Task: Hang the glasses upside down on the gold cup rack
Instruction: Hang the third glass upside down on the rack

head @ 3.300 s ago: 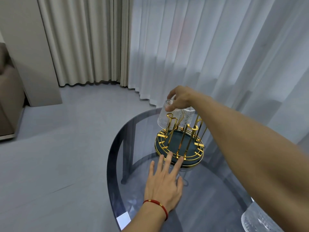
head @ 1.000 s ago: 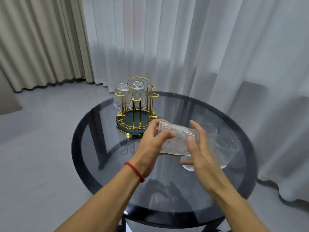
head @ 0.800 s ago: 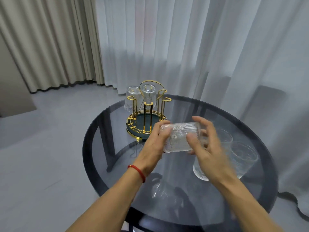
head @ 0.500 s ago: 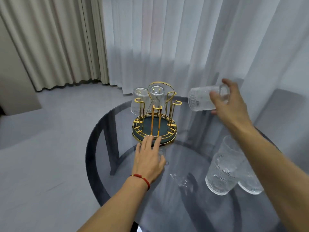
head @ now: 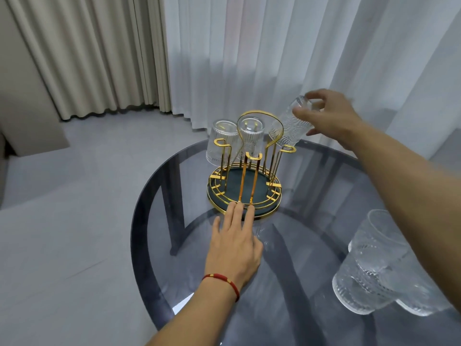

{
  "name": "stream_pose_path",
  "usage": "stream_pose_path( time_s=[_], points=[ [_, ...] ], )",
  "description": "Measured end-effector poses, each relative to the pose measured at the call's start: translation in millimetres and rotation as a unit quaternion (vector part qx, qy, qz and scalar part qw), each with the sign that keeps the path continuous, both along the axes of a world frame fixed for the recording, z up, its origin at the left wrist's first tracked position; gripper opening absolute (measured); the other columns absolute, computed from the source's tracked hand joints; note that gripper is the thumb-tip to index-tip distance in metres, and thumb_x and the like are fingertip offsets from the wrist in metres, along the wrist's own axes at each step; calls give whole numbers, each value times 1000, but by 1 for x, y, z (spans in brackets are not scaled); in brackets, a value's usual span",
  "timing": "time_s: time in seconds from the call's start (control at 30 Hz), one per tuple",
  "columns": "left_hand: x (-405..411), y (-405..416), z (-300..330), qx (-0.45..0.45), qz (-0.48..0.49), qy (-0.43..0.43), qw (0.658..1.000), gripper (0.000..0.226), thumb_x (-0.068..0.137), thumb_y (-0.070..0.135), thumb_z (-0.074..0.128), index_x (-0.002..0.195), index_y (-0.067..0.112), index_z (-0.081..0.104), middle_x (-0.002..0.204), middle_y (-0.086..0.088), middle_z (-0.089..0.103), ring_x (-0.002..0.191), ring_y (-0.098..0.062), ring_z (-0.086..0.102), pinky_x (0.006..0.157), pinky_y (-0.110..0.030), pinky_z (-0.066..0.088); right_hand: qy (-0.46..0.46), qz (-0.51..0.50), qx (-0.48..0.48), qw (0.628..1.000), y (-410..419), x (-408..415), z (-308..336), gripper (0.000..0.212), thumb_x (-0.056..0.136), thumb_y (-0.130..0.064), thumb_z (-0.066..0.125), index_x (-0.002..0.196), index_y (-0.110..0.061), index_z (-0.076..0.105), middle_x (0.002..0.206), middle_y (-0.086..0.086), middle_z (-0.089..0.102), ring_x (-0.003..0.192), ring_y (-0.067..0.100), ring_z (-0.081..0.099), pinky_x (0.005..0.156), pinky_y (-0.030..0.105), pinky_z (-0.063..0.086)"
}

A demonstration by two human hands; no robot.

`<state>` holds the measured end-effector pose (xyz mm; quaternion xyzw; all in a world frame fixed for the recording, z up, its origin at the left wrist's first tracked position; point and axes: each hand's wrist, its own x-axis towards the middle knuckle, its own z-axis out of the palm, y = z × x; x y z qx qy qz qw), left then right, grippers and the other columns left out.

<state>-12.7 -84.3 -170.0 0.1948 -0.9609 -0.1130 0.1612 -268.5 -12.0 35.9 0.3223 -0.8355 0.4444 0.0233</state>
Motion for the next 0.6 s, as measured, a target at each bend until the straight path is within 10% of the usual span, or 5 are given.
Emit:
stream_pose_path(
  time_s=[0.6],
  points=[
    [0,3,1,4,7,21,1000,63,99,32,38,157,18,19,165,-8,19,154,-26,5,122,-53,18,-34,148,133,979,-33,-3,-18,71,71,-6,91,135,-22,63,138,-1,62,119,27,62,105,42,49]
  ],
)
